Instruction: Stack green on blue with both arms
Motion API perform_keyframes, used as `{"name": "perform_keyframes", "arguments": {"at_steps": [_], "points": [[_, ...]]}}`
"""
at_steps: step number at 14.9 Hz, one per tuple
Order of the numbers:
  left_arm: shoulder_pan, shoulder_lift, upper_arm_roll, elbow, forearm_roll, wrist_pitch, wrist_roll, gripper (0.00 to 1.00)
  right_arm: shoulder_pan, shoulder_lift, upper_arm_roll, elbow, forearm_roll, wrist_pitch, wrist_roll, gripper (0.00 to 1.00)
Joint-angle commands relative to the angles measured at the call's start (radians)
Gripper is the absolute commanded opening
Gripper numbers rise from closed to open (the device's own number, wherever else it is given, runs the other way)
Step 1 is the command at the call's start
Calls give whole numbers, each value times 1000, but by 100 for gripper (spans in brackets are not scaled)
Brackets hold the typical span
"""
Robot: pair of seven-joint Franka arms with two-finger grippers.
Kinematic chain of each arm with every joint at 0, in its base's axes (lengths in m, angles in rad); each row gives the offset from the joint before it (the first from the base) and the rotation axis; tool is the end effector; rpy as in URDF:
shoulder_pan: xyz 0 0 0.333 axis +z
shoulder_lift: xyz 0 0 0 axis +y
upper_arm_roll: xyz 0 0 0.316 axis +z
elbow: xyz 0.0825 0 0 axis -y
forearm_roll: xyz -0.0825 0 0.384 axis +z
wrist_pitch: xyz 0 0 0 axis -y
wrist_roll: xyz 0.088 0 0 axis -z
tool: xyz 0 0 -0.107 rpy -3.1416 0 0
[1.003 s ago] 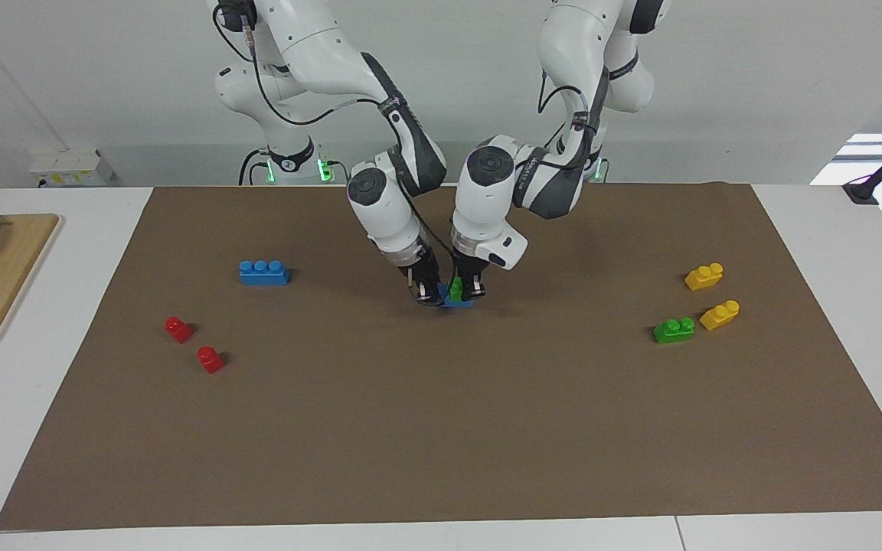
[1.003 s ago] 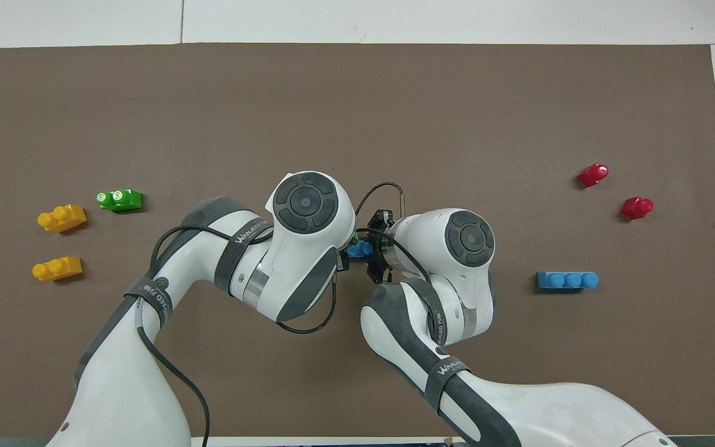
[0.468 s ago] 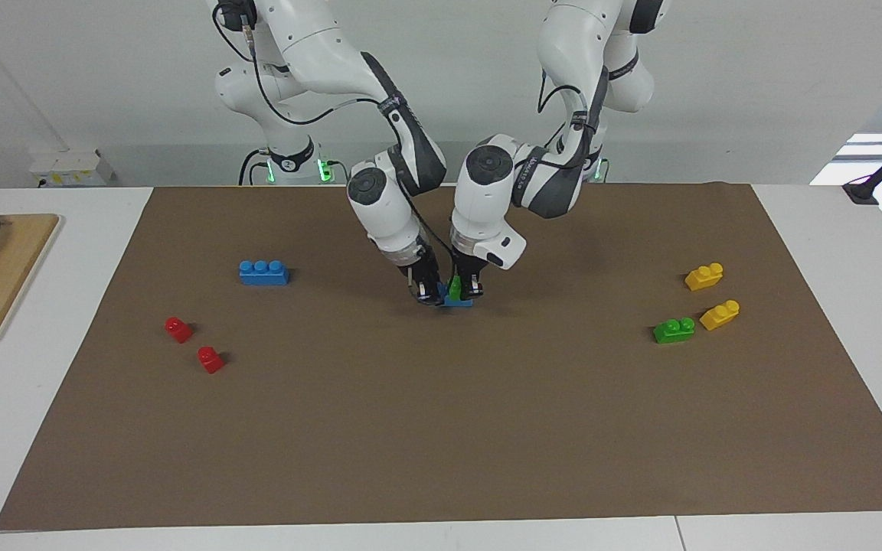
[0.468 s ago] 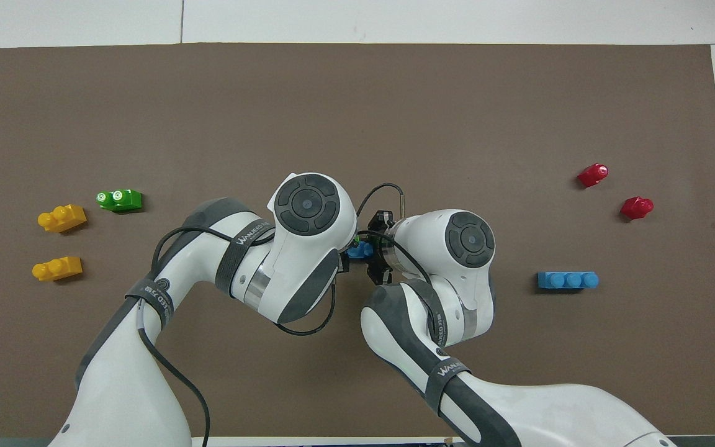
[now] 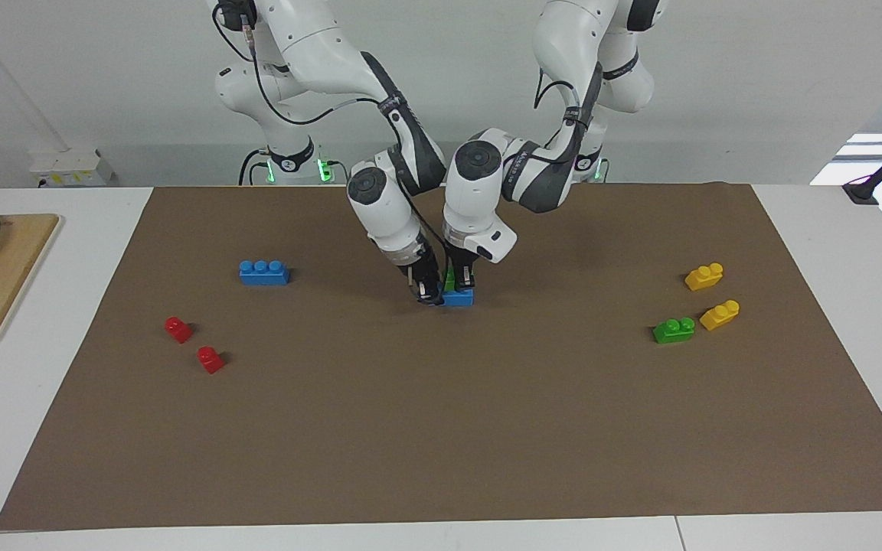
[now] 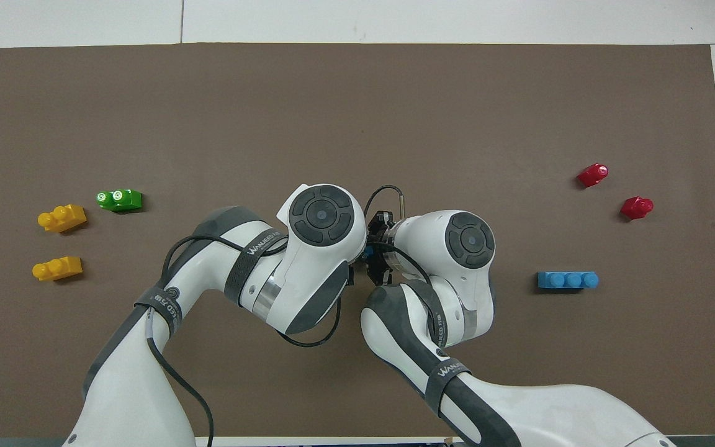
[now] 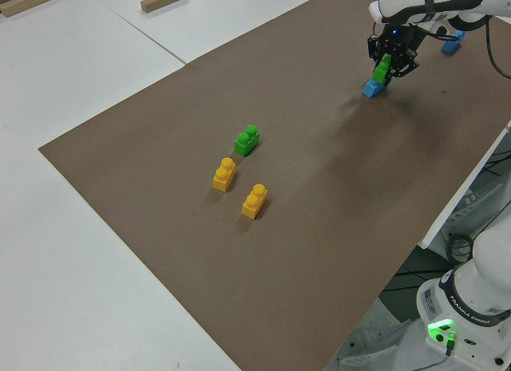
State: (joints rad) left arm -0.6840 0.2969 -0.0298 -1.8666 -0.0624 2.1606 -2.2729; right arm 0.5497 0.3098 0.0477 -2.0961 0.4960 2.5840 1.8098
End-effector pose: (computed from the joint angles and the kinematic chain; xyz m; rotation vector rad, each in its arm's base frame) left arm 0.4705 -0.4094 0.3579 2.1919 2.2460 -0.0951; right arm 0.4994 0.3285 0.2884 -1.9696 2.0621 0.3302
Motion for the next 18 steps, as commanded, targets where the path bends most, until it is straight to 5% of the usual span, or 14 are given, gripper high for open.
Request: {"name": "perform_keyframes", "arguments": {"at_steps": [1,16,17,18], "points": [[-11,-15,4,-68,-19,-7,25,0,7,2,-5,-30,30,41,-4,0],[8,-30,5,-170,-23,150,225,0,6,2,-5,-30,30,39,-1,0],[8,-30,5,-170,-23,151,225,30,6,2,-5,-30,30,39,0,0],[6,-30,5,-167,-23,150,223,99,6,3,-5,-30,30,39,0,0]]}}
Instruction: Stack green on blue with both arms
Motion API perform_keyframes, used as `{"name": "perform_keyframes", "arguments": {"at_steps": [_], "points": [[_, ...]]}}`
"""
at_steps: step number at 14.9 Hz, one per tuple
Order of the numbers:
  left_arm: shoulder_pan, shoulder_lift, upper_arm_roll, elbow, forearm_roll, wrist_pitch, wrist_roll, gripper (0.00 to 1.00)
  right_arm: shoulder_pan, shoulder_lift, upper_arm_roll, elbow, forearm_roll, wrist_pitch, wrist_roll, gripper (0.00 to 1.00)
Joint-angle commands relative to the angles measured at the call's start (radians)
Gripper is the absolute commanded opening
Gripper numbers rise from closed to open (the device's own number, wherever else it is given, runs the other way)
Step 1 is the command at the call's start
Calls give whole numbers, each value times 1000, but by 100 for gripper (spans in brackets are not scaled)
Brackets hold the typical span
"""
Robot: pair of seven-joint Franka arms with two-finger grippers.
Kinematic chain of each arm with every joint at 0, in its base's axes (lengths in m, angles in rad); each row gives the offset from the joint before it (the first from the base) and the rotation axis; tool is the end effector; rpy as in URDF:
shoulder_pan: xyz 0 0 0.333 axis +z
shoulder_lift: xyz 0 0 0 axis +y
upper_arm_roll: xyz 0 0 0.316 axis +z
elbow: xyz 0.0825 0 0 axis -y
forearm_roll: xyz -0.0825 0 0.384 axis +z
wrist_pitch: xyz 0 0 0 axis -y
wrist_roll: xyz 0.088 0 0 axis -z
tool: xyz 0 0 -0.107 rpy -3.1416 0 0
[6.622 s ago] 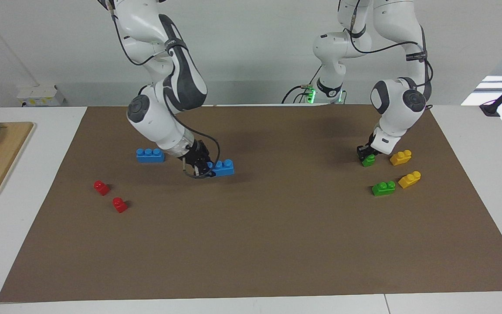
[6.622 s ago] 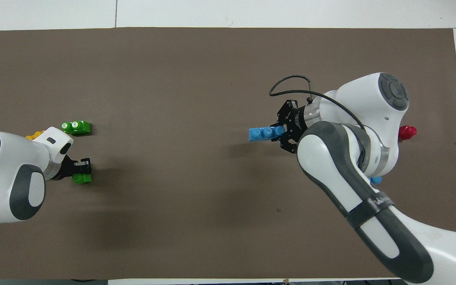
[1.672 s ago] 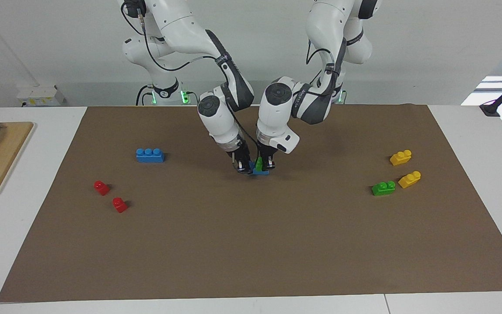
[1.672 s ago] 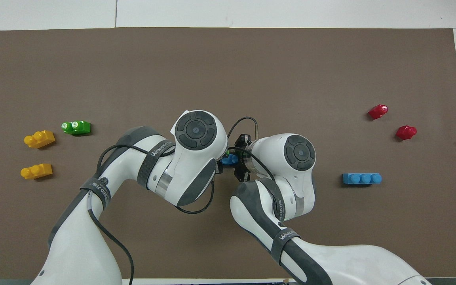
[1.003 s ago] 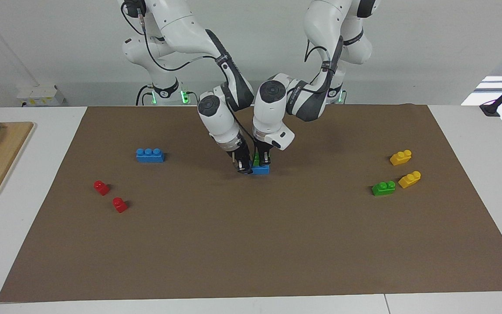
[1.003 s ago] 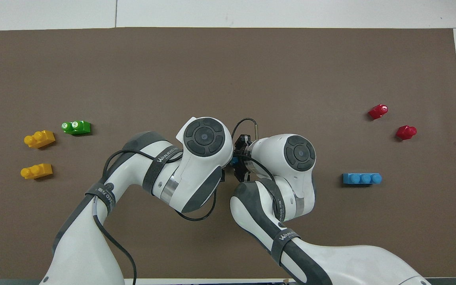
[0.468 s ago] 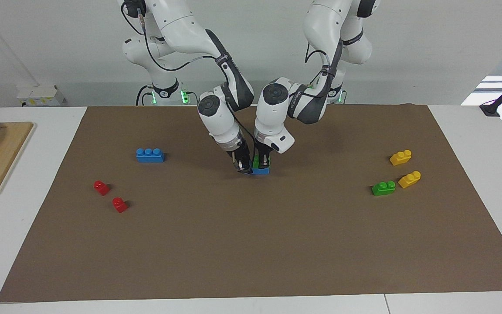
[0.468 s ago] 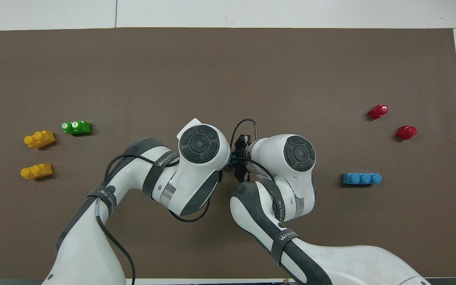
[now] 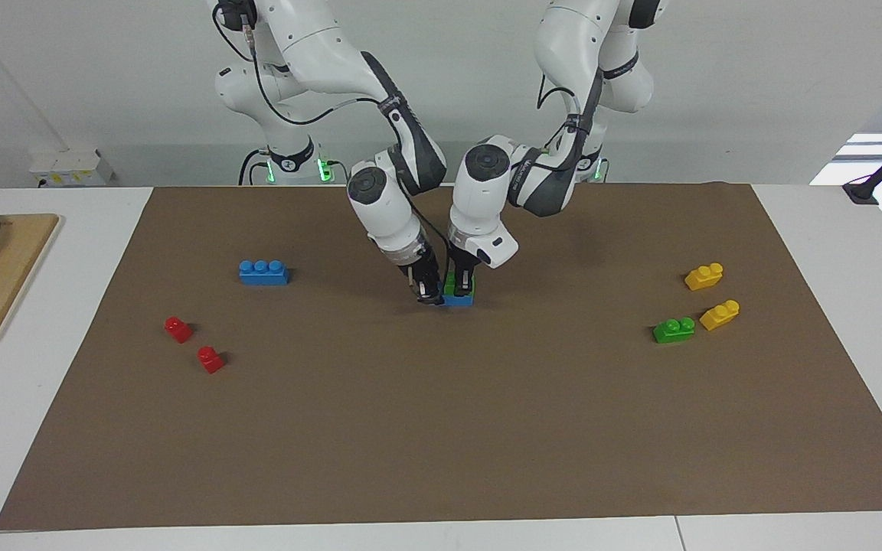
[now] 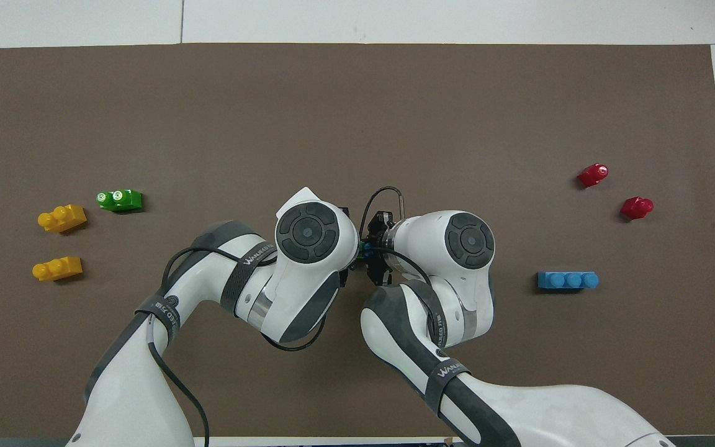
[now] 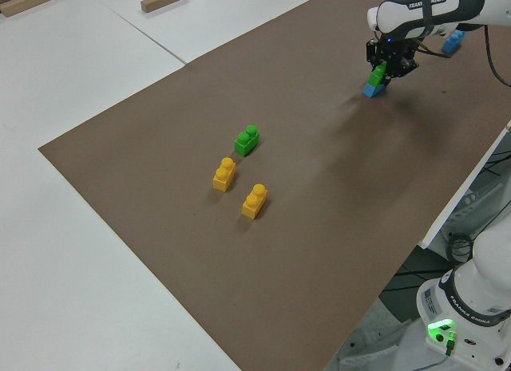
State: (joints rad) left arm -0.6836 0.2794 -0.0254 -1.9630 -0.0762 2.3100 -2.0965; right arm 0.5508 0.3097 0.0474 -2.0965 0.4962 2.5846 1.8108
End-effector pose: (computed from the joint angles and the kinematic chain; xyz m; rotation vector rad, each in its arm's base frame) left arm 0.4651 -0.4001 0.3389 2.3047 2.0177 -0.0809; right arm 0.4991 0.3289 0.2883 -1.9691 2.0626 0.3302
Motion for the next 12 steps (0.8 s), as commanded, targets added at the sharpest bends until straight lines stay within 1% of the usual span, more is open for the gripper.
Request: {"name": "perform_keyframes", "arguments": {"at_steps": [1,2,3,4,5,6,9,11,12], "points": [[4,-13,2,-65,-10,-12,44,100,3,2,-4,-28,30,38,1,0],[9,-16,2,-63,-10,-15,46,100,-2,3,-3,-27,30,34,2,12],[10,-29,4,-62,-10,-21,46,100,-5,2,-3,-24,30,28,2,46],[19,-46,5,-60,-10,-33,49,100,-5,2,-3,-22,30,26,4,77],[44,-68,4,-51,-10,-56,52,100,-5,3,-3,-17,30,23,5,87],[62,-94,4,-42,-10,-84,58,100,-6,3,-3,-16,30,20,5,93],[136,-144,4,-7,-10,-151,70,100,-12,-3,-4,-1,32,-12,7,94],[202,-198,4,-1,-10,-202,90,100,-37,-14,-4,12,41,-44,4,95],[237,-233,5,-1,-10,-243,145,100,-49,-20,-4,13,41,-72,1,95]]}}
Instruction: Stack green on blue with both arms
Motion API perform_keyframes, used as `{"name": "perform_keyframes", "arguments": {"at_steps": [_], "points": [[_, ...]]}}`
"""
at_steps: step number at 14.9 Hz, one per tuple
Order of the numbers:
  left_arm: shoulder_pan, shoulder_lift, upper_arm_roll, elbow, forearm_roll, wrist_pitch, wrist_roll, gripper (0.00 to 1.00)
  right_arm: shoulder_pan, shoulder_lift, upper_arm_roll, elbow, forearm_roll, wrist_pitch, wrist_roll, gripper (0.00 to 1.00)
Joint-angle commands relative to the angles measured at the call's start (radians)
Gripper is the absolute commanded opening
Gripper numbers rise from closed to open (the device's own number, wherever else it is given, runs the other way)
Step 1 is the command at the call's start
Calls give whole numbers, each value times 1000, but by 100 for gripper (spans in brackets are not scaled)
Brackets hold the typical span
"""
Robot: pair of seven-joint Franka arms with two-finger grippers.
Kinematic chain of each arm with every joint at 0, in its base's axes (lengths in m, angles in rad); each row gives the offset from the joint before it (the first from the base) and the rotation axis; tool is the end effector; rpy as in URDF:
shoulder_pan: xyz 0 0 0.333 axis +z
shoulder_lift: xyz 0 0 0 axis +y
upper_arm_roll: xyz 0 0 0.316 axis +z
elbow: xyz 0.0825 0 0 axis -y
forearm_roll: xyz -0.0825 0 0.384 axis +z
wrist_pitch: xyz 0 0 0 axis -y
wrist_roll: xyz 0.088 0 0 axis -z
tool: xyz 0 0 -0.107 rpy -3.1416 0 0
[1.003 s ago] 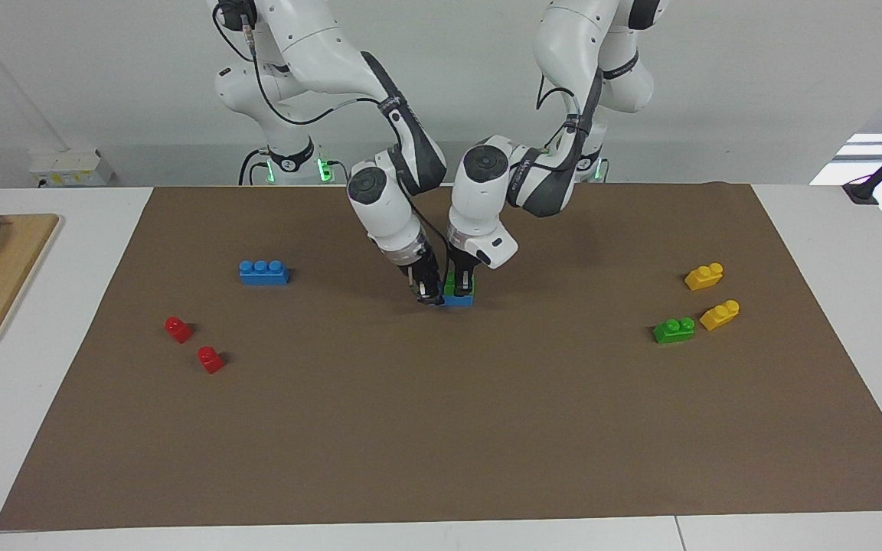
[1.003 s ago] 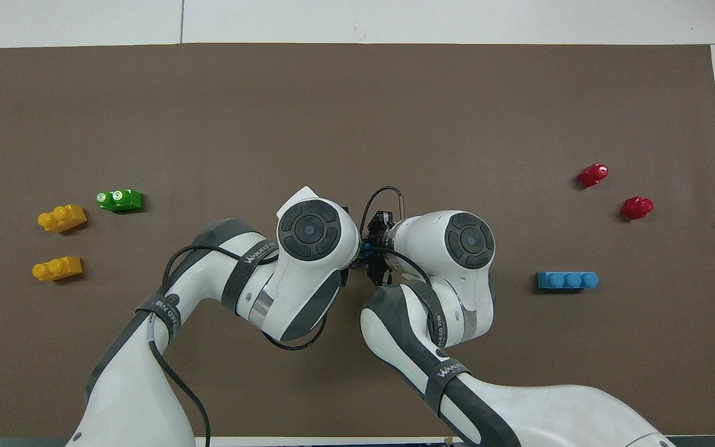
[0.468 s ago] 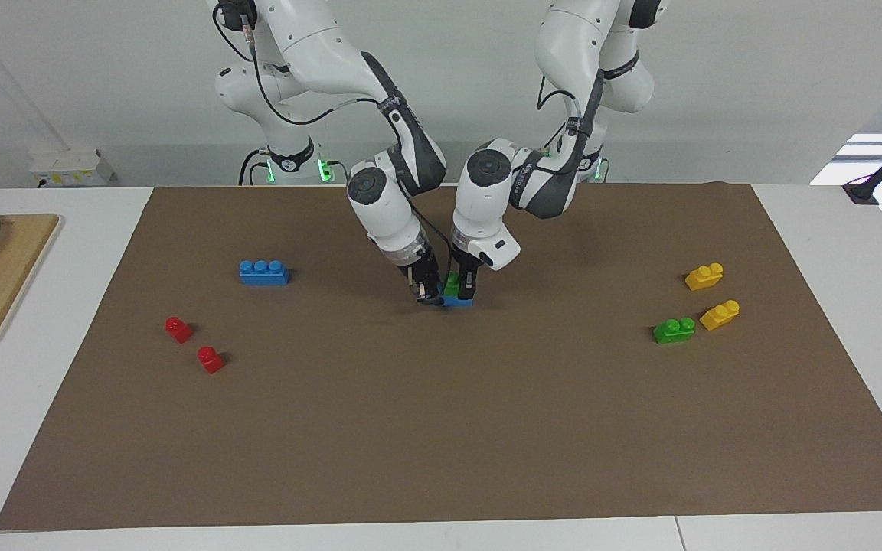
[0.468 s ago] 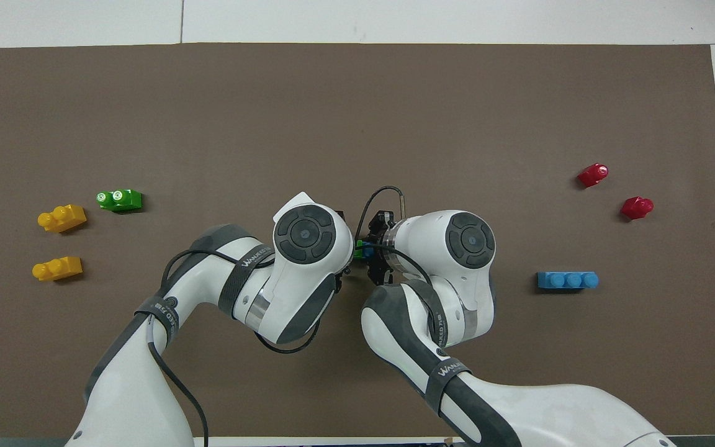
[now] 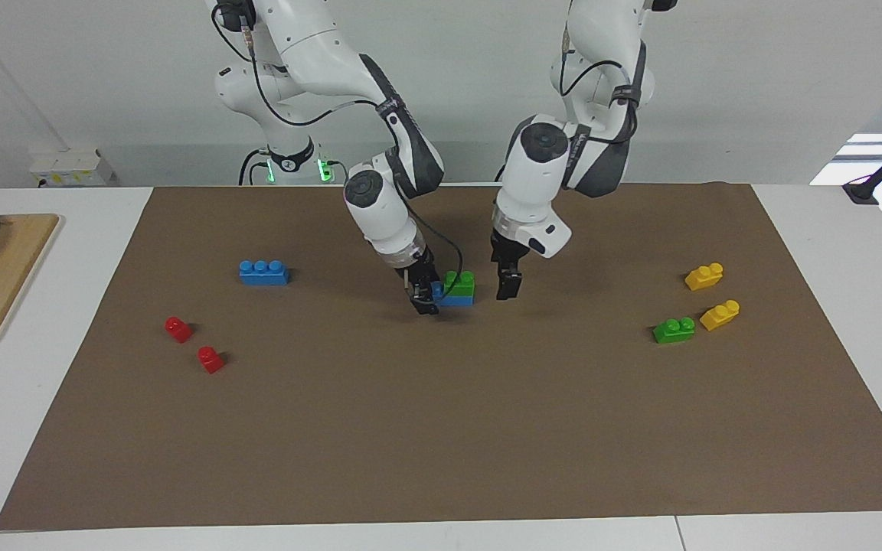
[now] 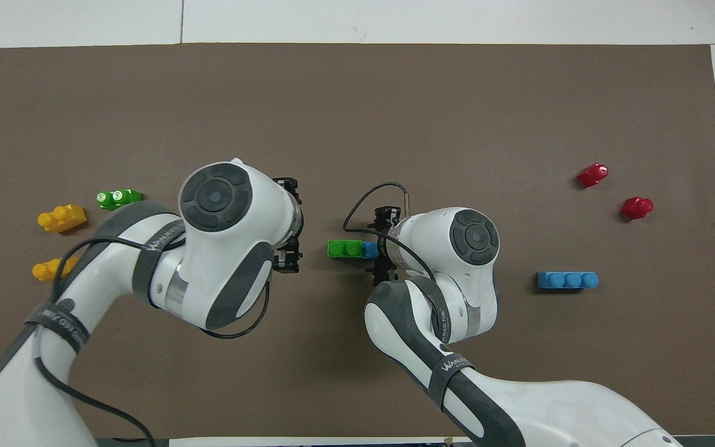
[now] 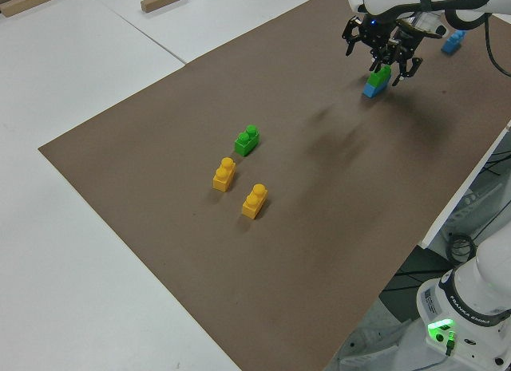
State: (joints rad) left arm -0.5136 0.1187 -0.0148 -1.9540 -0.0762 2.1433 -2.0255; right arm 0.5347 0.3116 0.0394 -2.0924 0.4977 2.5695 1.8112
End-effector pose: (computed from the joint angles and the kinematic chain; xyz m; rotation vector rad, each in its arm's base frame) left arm 0.5089 -0.3006 0.4242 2.1963 2.1218 -0.0671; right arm 0.5063 0.3177 0.2875 -1.9511 2.0898 0.3355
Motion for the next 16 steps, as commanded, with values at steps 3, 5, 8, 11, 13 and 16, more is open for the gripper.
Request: {"name": "perform_keyframes", "arguments": {"at_steps": [3,5,8,11,13,16], "points": [[168,-166,-4,-17,-10,-176,285,100,-96,-80,2,8,39,-167,-7,96],[234,-207,-4,-17,-10,-252,466,100,-152,-124,2,9,38,-248,-16,96],[318,-220,2,-11,-10,-304,816,100,-218,-183,0,40,38,-354,-30,97],[414,-215,4,29,-8,-362,1047,100,-284,-236,-3,84,36,-426,-119,97],[455,-202,4,75,-5,-402,1215,100,-335,-241,-6,149,19,-503,-189,97],[518,-186,6,105,13,-427,1451,100,-415,-240,-7,247,-17,-603,-353,97]]}}
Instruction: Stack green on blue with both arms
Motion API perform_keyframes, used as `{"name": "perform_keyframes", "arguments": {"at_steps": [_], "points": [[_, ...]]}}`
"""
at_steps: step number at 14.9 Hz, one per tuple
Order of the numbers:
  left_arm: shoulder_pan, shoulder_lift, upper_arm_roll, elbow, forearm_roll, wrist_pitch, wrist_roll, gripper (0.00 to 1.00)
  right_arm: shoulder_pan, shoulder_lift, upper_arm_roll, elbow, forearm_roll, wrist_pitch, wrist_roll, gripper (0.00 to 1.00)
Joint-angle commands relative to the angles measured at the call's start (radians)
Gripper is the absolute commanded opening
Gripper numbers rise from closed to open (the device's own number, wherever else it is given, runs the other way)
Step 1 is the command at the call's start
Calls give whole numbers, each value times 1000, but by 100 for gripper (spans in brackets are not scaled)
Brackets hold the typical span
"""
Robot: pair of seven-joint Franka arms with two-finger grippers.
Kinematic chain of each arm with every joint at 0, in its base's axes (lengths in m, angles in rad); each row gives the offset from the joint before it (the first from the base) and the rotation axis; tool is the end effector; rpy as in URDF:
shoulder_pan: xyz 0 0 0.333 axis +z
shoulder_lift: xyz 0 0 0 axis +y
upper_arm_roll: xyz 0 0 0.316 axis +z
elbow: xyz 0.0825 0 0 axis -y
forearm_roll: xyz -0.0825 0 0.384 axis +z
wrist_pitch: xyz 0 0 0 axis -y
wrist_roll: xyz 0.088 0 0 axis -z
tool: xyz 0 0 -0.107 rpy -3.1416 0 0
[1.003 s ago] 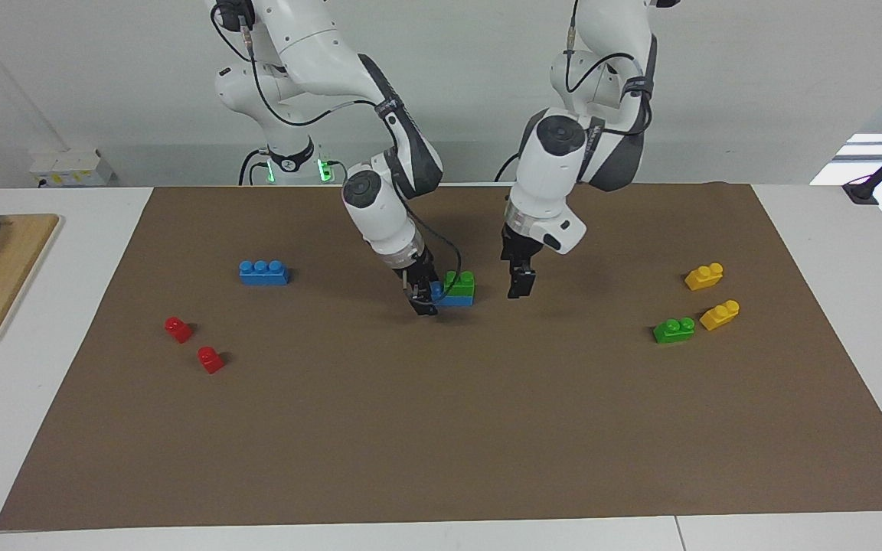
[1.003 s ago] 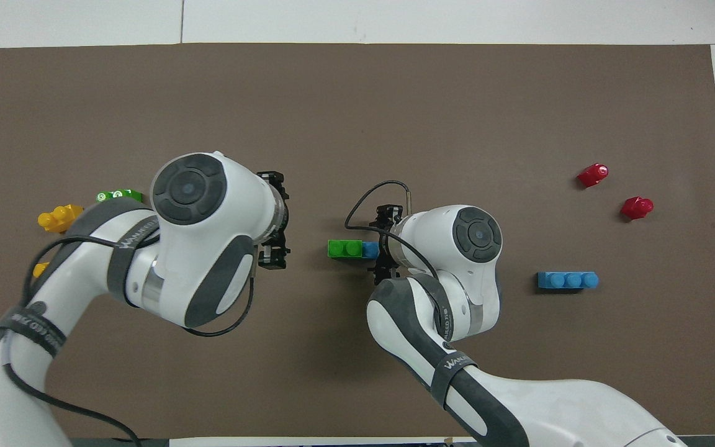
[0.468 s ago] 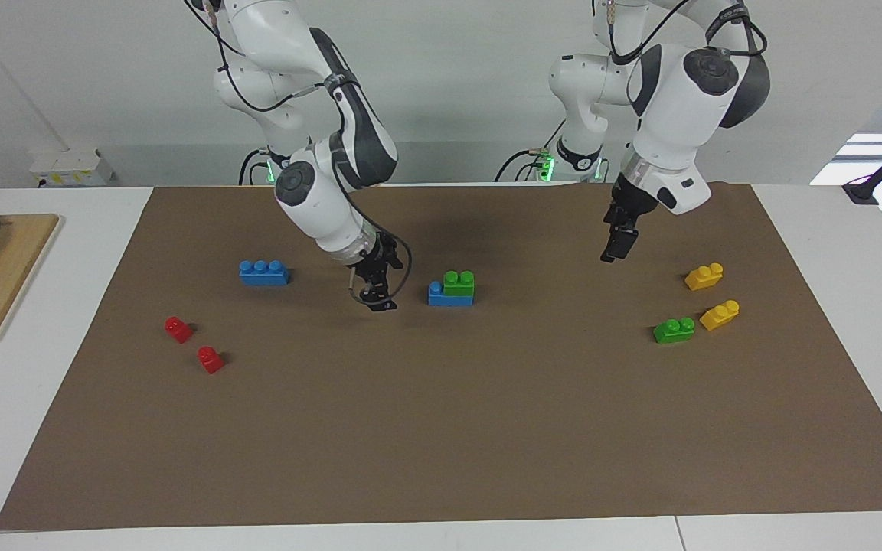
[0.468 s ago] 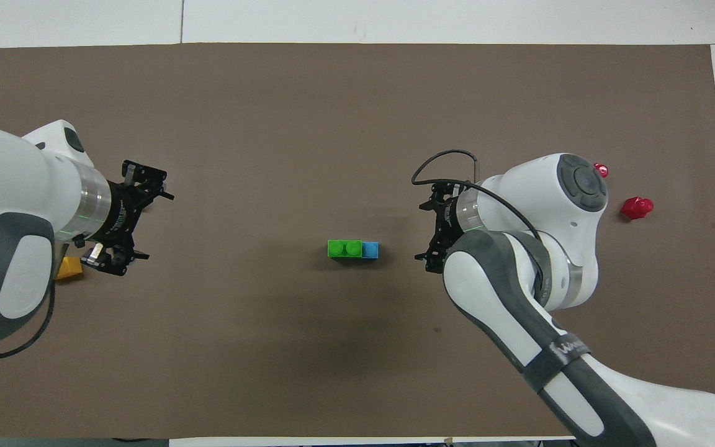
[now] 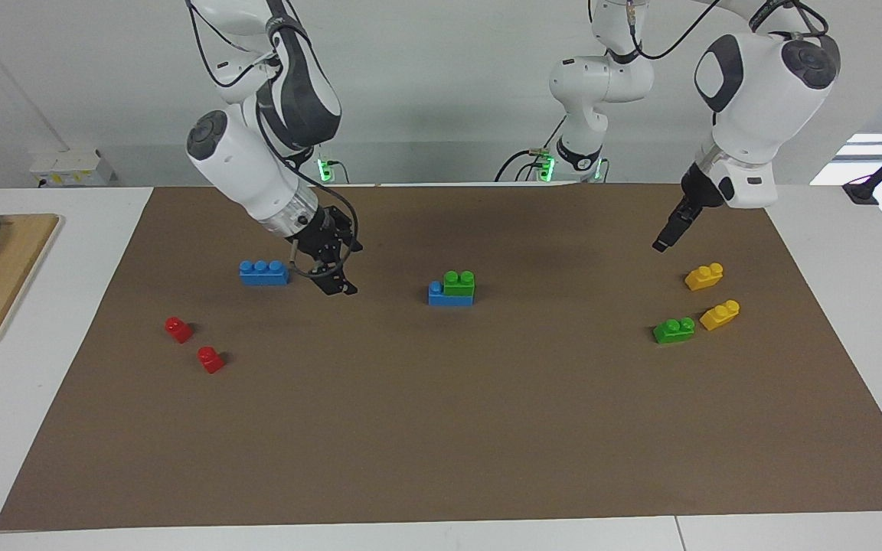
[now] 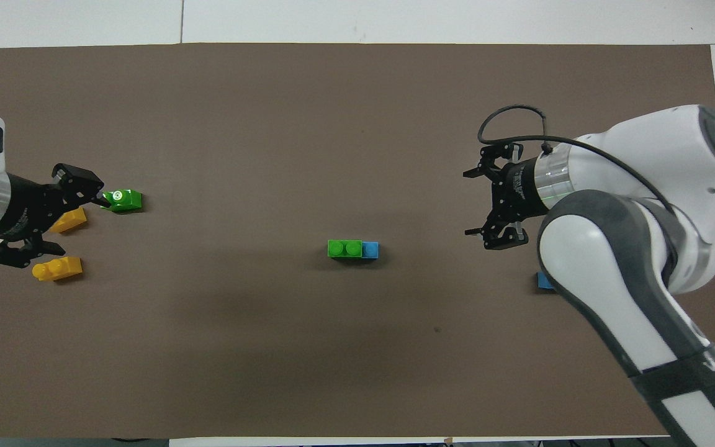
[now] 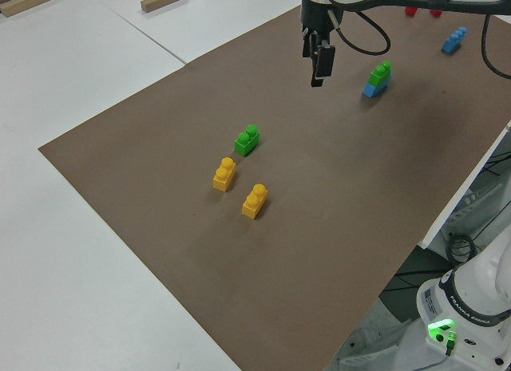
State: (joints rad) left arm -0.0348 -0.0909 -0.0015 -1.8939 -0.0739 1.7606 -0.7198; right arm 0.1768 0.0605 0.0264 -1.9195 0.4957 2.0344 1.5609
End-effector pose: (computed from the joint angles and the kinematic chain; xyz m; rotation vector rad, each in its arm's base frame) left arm 0.5290 -0.0258 0.5367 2.9018 1.0576 -0.1020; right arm 0.5656 0.1437 0.4706 -1.9661 1.9665 0.4438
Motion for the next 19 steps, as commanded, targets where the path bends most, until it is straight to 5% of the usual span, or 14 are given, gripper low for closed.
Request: {"name": "perform_keyframes", "arguments": {"at_steps": [1,5,12,19], "points": [[42,25,-8,47,44,-53,214,100,-81,15,7,112,-43,-104,-149,97],[47,17,-5,35,114,-101,469,100,-100,12,1,192,-192,-186,-403,97],[50,8,-6,13,120,-83,470,100,-201,-10,1,255,-351,-315,-1089,97],[41,-1,-6,-5,105,-58,484,100,-215,-56,0,255,-474,-387,-1482,97]]}}
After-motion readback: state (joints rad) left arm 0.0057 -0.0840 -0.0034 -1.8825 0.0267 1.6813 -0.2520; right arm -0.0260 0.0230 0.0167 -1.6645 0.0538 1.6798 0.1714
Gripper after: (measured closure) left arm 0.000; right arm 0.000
